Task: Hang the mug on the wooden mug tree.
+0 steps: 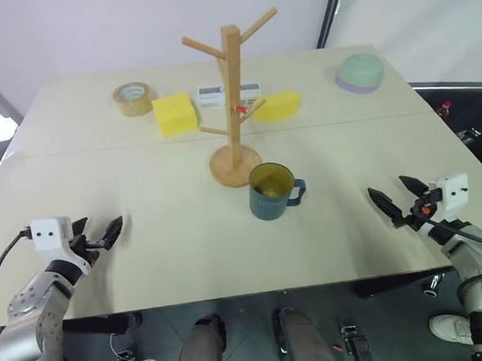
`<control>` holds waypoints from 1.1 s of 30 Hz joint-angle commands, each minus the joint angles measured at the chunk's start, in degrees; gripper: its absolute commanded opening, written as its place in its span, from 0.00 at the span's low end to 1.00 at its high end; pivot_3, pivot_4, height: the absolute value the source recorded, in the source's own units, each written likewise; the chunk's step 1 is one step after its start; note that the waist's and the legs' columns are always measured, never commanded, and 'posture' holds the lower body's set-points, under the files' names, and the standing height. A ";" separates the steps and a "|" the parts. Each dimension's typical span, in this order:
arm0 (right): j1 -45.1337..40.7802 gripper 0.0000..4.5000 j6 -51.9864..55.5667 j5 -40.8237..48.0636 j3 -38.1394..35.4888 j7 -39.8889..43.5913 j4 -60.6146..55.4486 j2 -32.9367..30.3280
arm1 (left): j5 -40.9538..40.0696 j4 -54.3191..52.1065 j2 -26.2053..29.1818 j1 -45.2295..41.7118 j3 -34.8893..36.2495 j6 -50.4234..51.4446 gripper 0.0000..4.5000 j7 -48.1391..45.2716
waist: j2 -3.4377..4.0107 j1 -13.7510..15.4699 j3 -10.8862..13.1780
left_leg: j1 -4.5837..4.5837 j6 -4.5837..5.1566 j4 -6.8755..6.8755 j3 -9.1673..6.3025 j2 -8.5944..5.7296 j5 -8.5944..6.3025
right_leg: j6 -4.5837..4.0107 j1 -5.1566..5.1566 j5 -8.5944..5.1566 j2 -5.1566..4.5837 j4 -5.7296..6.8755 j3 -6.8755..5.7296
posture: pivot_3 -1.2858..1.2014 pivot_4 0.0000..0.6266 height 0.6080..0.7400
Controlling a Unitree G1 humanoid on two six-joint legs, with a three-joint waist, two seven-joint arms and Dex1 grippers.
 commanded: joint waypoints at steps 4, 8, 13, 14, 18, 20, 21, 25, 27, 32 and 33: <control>-0.27 0.99 -0.90 0.25 -0.84 -0.29 -1.25 -0.11 | -0.35 -0.84 0.57 -0.43 1.31 -1.62 1.00 -0.38 | 0.00 0.02 0.00 | 0.00 0.00 -0.01 0.00 -0.01 0.00 | 0.00 0.00 0.00 0.00 0.00 0.00 | 0.52 0.24 1.00; -0.40 0.99 -0.62 0.28 -0.75 -0.42 -1.66 -0.29 | -0.75 -1.00 0.35 -0.68 1.03 -1.53 1.00 -0.79 | 0.00 0.02 0.00 | 0.00 0.00 0.00 0.00 -0.02 0.00 | 0.00 0.01 0.00 0.01 0.01 0.00 | 0.52 0.24 1.00; 0.87 0.99 2.48 2.41 -0.39 -0.22 -6.84 0.07 | -1.97 -5.05 0.83 -0.61 -0.63 -2.78 1.00 -4.88 | 0.00 0.03 0.00 | 0.00 0.00 0.01 0.00 -0.02 0.00 | 0.00 0.01 0.00 0.01 0.01 0.00 | 0.52 0.24 1.00; 1.40 0.99 3.41 2.84 -0.15 -0.26 -8.56 0.18 | -2.26 -5.89 0.94 -0.57 -1.02 -2.89 1.00 -5.87 | 0.00 0.04 0.00 | 0.00 0.00 0.01 -0.01 -0.02 0.00 | 0.00 0.01 0.00 0.01 0.01 0.00 | 0.52 0.24 1.00; 4.26 0.99 7.50 5.55 0.70 -0.89 -17.56 1.01 | -3.32 -9.30 2.23 -0.03 -4.03 -2.40 1.00 -10.97 | 0.00 0.08 0.00 | 0.00 0.00 -0.01 -0.02 0.01 0.00 | 0.00 0.01 0.00 0.00 0.01 0.00 | 0.52 0.24 1.00; 6.19 0.99 9.72 6.91 1.43 -1.64 -22.74 1.58 | -3.97 -10.96 3.35 0.45 -5.52 -2.43 1.00 -13.98 | 0.00 0.07 0.00 | 0.00 0.00 -0.01 -0.02 0.03 0.00 | 0.00 0.01 0.00 0.00 0.01 0.00 | 0.52 0.24 1.00; 7.73 0.99 10.64 7.40 2.17 -2.18 -25.77 2.15 | -4.61 -11.97 4.14 0.76 -6.37 -2.39 1.00 -16.09 | 0.00 0.06 0.00 | 0.00 0.00 -0.02 -0.01 0.04 0.00 | 0.00 0.01 0.00 -0.01 0.01 0.00 | 0.52 0.24 1.00; 13.02 0.99 12.04 6.93 5.64 -4.69 -33.94 4.92 | -6.65 -16.40 7.09 1.75 -9.88 -2.10 1.00 -22.87 | 0.00 0.04 0.00 | -0.02 -0.01 -0.06 0.00 0.15 -0.01 | -0.01 -0.01 -0.01 -0.01 -0.08 0.01 | 0.52 0.24 1.00; 14.17 0.99 11.94 5.67 8.24 -7.13 -36.39 7.40 | -6.97 -19.33 8.49 2.03 -12.24 -2.05 1.00 -25.43 | 0.01 0.00 0.00 | -0.03 -0.02 -0.06 0.02 0.20 -0.02 | -0.02 -0.02 0.00 -0.02 -0.13 0.02 | 0.52 0.24 1.00; 14.54 0.99 9.11 -4.27 16.91 -16.14 -37.41 14.50 | -7.40 -24.62 9.80 0.12 -17.04 -1.69 1.00 -27.54 | 0.03 -0.24 0.00 | -0.06 -0.19 -0.06 0.09 0.50 -0.12 | -0.23 -0.11 0.12 -0.11 -0.38 0.06 | 0.52 0.24 1.00; 14.23 0.99 9.06 -5.22 17.85 -17.46 -36.90 15.75 | -7.53 -25.52 10.00 -0.16 -17.77 -1.34 1.00 -27.71 | 0.03 -0.24 0.00 | -0.09 -0.20 -0.07 0.14 0.53 -0.14 | -0.25 -0.16 0.13 -0.12 -0.39 0.06 | 0.52 0.24 1.00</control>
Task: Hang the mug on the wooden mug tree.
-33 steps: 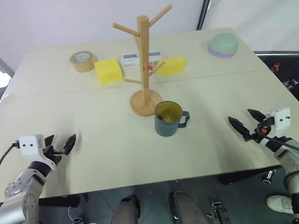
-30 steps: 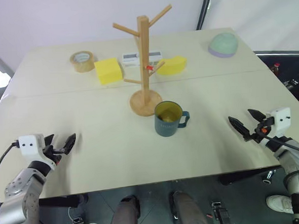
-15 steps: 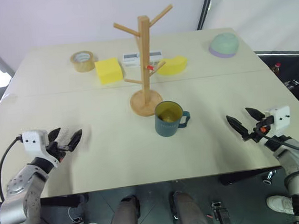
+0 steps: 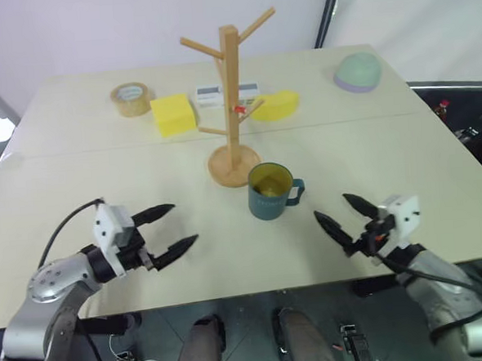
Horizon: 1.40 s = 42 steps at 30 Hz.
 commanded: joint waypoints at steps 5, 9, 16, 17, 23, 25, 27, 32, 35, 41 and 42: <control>-3.50 0.99 -4.06 -7.80 4.87 -7.26 3.36 5.41 | -2.46 -6.06 1.20 -1.85 -2.78 1.02 1.00 -1.01 | -0.02 0.07 -0.01 | -0.10 0.17 -0.18 0.47 0.02 0.10 | -0.05 -0.35 0.04 0.05 0.05 0.01 | 0.52 0.24 1.00; -6.03 0.99 -4.94 -9.18 5.52 -7.75 6.40 6.18 | -2.96 -6.56 1.71 -1.94 -2.77 1.60 1.00 -1.29 | -0.02 0.15 -0.01 | -0.10 0.19 -0.22 0.71 0.02 0.12 | -0.04 -0.53 0.05 0.15 0.28 0.03 | 0.52 0.24 1.00; -9.00 0.99 -5.06 -9.65 6.46 -8.33 9.08 7.40 | -2.57 -6.47 2.58 -1.03 -2.89 1.37 1.00 -1.16 | -0.03 -0.02 -0.02 | 0.03 0.20 -0.18 0.75 0.02 0.12 | -0.02 -0.53 0.05 0.37 0.51 0.05 | 0.52 0.24 1.00; -9.32 0.99 -5.19 -9.75 6.29 -8.55 9.45 7.54 | -2.53 -6.45 2.58 -0.98 -2.93 1.33 1.00 -1.10 | -0.03 -0.05 -0.02 | 0.03 0.20 -0.16 0.77 0.03 0.12 | -0.03 -0.53 0.05 0.37 0.52 0.06 | 0.52 0.24 1.00; -11.28 0.99 -5.84 -10.32 6.36 -8.43 11.78 8.01 | -2.17 -5.93 2.53 -1.15 -3.23 0.88 1.00 -0.95 | -0.03 -0.02 -0.02 | 0.03 0.20 -0.07 0.87 0.03 0.12 | -0.03 -0.52 0.06 0.36 0.54 0.12 | 0.52 0.24 1.00; -11.91 0.99 -6.18 -10.14 6.59 -7.96 12.71 8.20 | -2.02 -5.69 2.51 -1.30 -3.29 0.75 1.00 -0.92 | -0.03 -0.03 -0.02 | 0.03 0.20 -0.07 0.87 0.03 0.12 | -0.03 -0.52 0.06 0.36 0.55 0.13 | 0.52 0.24 1.00; -12.33 0.88 -6.56 -10.08 6.64 -7.75 13.50 8.42 | -1.83 -5.60 2.49 -1.30 -3.32 0.60 1.00 -0.88 | -0.03 -0.03 -0.02 | 0.04 0.20 -0.07 0.88 0.03 0.12 | -0.03 -0.52 0.06 0.36 0.58 0.13 | 0.52 0.24 1.00; -12.77 0.36 -6.61 -8.45 6.33 -6.20 13.63 8.99 | -1.51 -4.77 2.37 -0.90 -2.26 0.05 1.00 -0.53 | -0.03 -0.04 -0.02 | 0.08 0.21 0.04 0.87 0.02 0.12 | -0.02 -0.54 0.06 0.37 0.83 0.13 | 0.52 0.24 1.00; -12.70 0.01 -6.77 -7.79 6.20 -5.39 12.89 9.17 | -1.24 -4.35 2.19 -0.59 -2.07 -0.27 1.00 -0.34 | -0.03 -0.06 -0.02 | 0.10 0.21 0.16 0.87 0.03 0.12 | 0.00 -0.55 0.04 0.37 0.96 0.13 | 0.52 0.24 1.00; -13.95 0.01 -5.10 -8.70 6.63 -2.13 8.21 3.94 | 0.30 -2.04 1.58 -0.45 -1.29 -1.67 1.00 0.85 | -0.02 -0.05 -0.01 | 0.11 0.20 0.25 0.92 0.06 0.12 | 0.00 -0.55 0.04 0.36 0.99 0.18 | 0.52 0.24 1.00; -15.50 0.01 -4.20 -9.81 7.13 0.31 6.57 0.28 | 0.81 -0.92 1.55 -0.67 -0.83 -2.23 1.00 1.25 | -0.02 -0.04 -0.01 | 0.10 0.20 0.25 0.94 0.06 0.12 | 0.00 -0.56 0.04 0.35 0.99 0.19 | 0.52 0.24 1.00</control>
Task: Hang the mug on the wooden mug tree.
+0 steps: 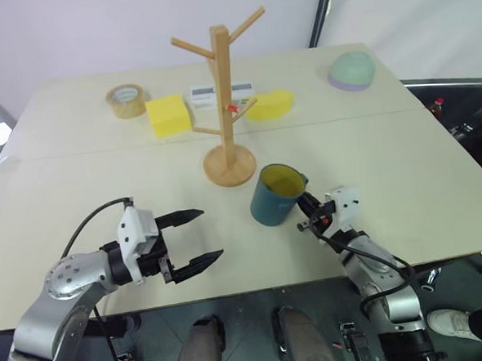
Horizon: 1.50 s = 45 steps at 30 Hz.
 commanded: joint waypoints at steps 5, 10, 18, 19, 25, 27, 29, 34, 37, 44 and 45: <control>-18.08 0.01 10.30 -2.32 0.81 14.47 -11.69 -23.91 | 3.21 6.73 0.02 -2.10 4.17 -4.55 1.00 1.54 | 0.00 -0.11 0.02 | 0.01 0.01 0.09 0.16 -0.01 0.00 | 0.03 -0.08 -0.02 -0.01 0.02 0.08 | 0.52 0.24 1.00; -35.73 0.01 18.82 -4.21 4.98 21.77 -9.60 -33.99 | 4.18 9.57 0.06 -3.33 4.39 -5.92 1.00 1.19 | -0.04 0.10 0.02 | 0.00 0.01 -0.04 0.12 0.06 0.00 | -0.02 -0.16 0.01 0.08 0.04 0.00 | 0.52 0.24 1.00; -54.41 0.01 22.48 -10.37 15.79 29.16 -0.11 -33.76 | 4.59 10.27 -1.22 -4.25 4.28 -6.87 1.00 2.19 | -0.10 -0.20 0.04 | -0.07 0.17 -0.07 0.23 0.05 -0.09 | -0.04 -0.21 0.03 0.00 0.00 0.01 | 0.52 0.24 1.00; -56.26 0.01 22.81 -11.20 16.96 29.24 0.98 -32.53 | 4.32 10.09 -1.63 -4.19 4.67 -6.84 1.00 2.61 | -0.10 -0.24 0.04 | -0.06 0.17 -0.05 0.22 0.05 -0.09 | -0.05 -0.21 0.04 0.01 0.03 0.01 | 0.52 0.24 1.00; -62.22 0.01 23.18 -14.77 20.35 28.67 6.05 -26.13 | -0.62 9.14 -3.50 -5.64 8.38 -5.49 1.00 4.53 | -0.10 -0.12 0.04 | -0.04 0.17 -0.03 0.18 0.09 -0.09 | -0.05 -0.22 0.05 0.05 0.12 -0.01 | 0.52 0.24 1.00; -63.43 0.01 22.95 -15.59 20.91 28.85 7.09 -24.75 | -3.18 8.95 -3.65 -6.55 10.12 -4.49 1.00 5.19 | -0.10 0.06 0.04 | -0.04 0.17 -0.04 0.18 0.08 -0.09 | -0.04 -0.22 0.06 0.05 0.11 -0.01 | 0.52 0.24 1.00; -64.15 0.01 22.51 -16.39 21.22 29.01 7.93 -23.98 | -4.94 8.71 -3.51 -7.09 11.14 -3.56 1.00 5.51 | -0.10 0.15 0.04 | -0.07 0.17 -0.04 0.18 0.07 -0.09 | -0.03 -0.22 0.06 0.02 0.10 -0.02 | 0.52 0.24 1.00; -65.07 0.01 21.42 -18.05 21.95 29.60 9.75 -22.38 | -7.81 8.58 -2.43 -8.38 13.40 -1.64 1.00 5.53 | -0.10 -0.03 0.04 | -0.07 0.17 0.00 0.20 0.05 -0.09 | -0.02 -0.22 0.06 0.01 0.12 -0.02 | 0.52 0.24 1.00; -64.90 0.01 21.14 -18.79 22.10 29.94 10.31 -21.76 | -9.14 8.31 -1.95 -8.66 14.17 -0.73 1.00 5.35 | -0.10 -0.12 0.04 | -0.06 0.17 0.00 0.19 0.06 -0.09 | -0.03 -0.22 0.06 0.04 0.14 -0.02 | 0.52 0.24 1.00; -64.31 0.01 20.46 -20.37 22.43 29.46 12.42 -20.33 | -10.68 7.36 -0.86 -10.21 14.65 0.57 1.00 5.39 | -0.10 -0.09 0.04 | -0.05 0.17 -0.01 0.19 0.06 -0.09 | -0.02 -0.22 0.07 0.05 0.15 -0.02 | 0.52 0.24 1.00; -64.24 0.01 20.41 -20.47 22.41 29.46 12.56 -20.16 | -10.86 7.26 -0.71 -10.40 14.68 0.72 1.00 5.34 | -0.10 -0.09 0.04 | -0.05 0.17 0.00 0.19 0.06 -0.09 | -0.02 -0.22 0.07 0.05 0.15 -0.02 | 0.52 0.24 1.00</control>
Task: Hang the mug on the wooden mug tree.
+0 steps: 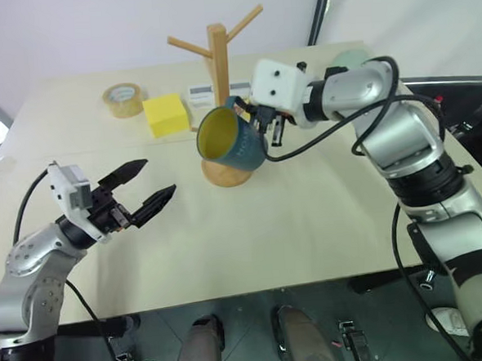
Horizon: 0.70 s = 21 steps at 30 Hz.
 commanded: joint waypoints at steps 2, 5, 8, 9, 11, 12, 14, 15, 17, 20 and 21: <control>-0.91 0.01 -1.19 -1.12 -1.43 -0.27 -0.15 0.88 | -1.60 -2.53 1.51 -1.17 1.76 0.65 1.00 0.20 | 0.00 0.00 0.00 | 0.00 0.00 0.00 0.00 0.00 0.00 | 0.00 0.00 0.00 0.00 0.00 0.00 | 0.52 0.24 1.00; -0.69 0.23 -1.76 -1.47 -1.63 -0.56 0.31 1.22 | -1.67 -2.71 1.74 -1.29 1.64 0.90 1.00 0.39 | 0.00 -0.08 0.00 | 0.00 0.00 -0.02 0.00 0.00 0.00 | 0.00 0.00 0.00 0.01 0.00 0.00 | 0.52 0.24 1.00; -0.62 0.57 -2.18 -1.67 -2.23 -1.04 0.32 1.25 | -1.69 -2.85 1.91 -1.13 1.71 1.03 1.00 0.38 | 0.00 -0.07 0.00 | 0.00 0.00 -0.01 0.00 0.00 0.00 | 0.00 0.00 0.00 0.01 0.00 0.00 | 0.52 0.24 1.00; -0.62 0.67 -2.24 -1.62 -2.40 -1.03 0.27 1.19 | -1.70 -2.88 1.95 -1.09 1.74 1.04 1.00 0.37 | 0.00 -0.07 0.00 | 0.00 0.00 -0.01 -0.01 0.00 0.00 | 0.00 0.00 0.00 0.01 0.00 0.00 | 0.52 0.24 1.00; -0.34 0.78 -2.76 -1.44 -3.04 -0.80 -0.24 0.45 | -1.64 -2.92 2.00 -1.11 1.69 1.04 1.00 0.46 | 0.00 -0.06 0.00 | 0.00 0.00 -0.01 0.00 0.00 0.00 | 0.00 0.00 0.00 0.01 0.00 0.00 | 0.52 0.24 1.00; -0.02 0.78 -2.81 -1.15 -3.71 -0.64 -0.73 -0.12 | -1.61 -3.00 2.00 -1.11 1.67 1.04 1.00 0.55 | 0.00 -0.04 0.00 | 0.00 0.00 -0.01 0.00 0.00 0.00 | 0.00 0.00 0.00 0.01 0.00 0.00 | 0.52 0.24 1.00; 1.48 0.78 -3.10 0.12 -6.63 -0.20 -2.10 -2.30 | -1.48 -3.08 2.00 -1.19 1.61 1.04 1.00 0.83 | 0.00 0.19 0.00 | 0.00 0.00 -0.01 0.00 0.00 0.00 | 0.00 0.00 0.00 0.01 0.00 0.00 | 0.52 0.24 1.00; 2.40 0.78 -3.04 0.95 -8.19 -0.02 -2.94 -3.18 | -1.47 -3.20 2.00 -1.08 1.66 1.04 1.00 0.94 | 0.00 0.33 0.00 | -0.01 0.00 -0.02 -0.01 -0.01 0.00 | 0.01 0.00 0.00 -0.01 -0.01 0.00 | 0.52 0.24 1.00; 5.31 0.78 -3.49 3.05 -12.17 0.01 -4.78 -4.90 | -1.47 -3.33 2.01 -0.76 1.78 1.01 1.00 1.19 | -0.02 0.41 0.00 | -0.02 0.00 -0.01 0.00 -0.02 0.00 | 0.01 0.01 0.00 -0.02 -0.03 0.00 | 0.52 0.24 1.00; 13.17 0.78 -5.74 7.20 -20.09 -1.64 -7.88 -5.73 | -0.90 -2.86 1.94 0.13 1.94 1.34 1.00 2.28 | -0.08 0.28 -0.03 | -0.02 0.00 0.00 0.02 -0.04 0.00 | 0.01 0.04 0.00 -0.04 -0.06 0.01 | 0.52 0.24 1.00; 16.71 0.78 -6.08 9.53 -23.13 -1.96 -9.36 -5.16 | -0.36 -2.42 1.83 0.48 1.88 1.41 1.00 2.81 | -0.13 0.29 -0.06 | -0.01 0.00 0.00 0.02 -0.03 0.00 | 0.01 0.05 0.00 -0.04 -0.06 0.00 | 0.52 0.24 1.00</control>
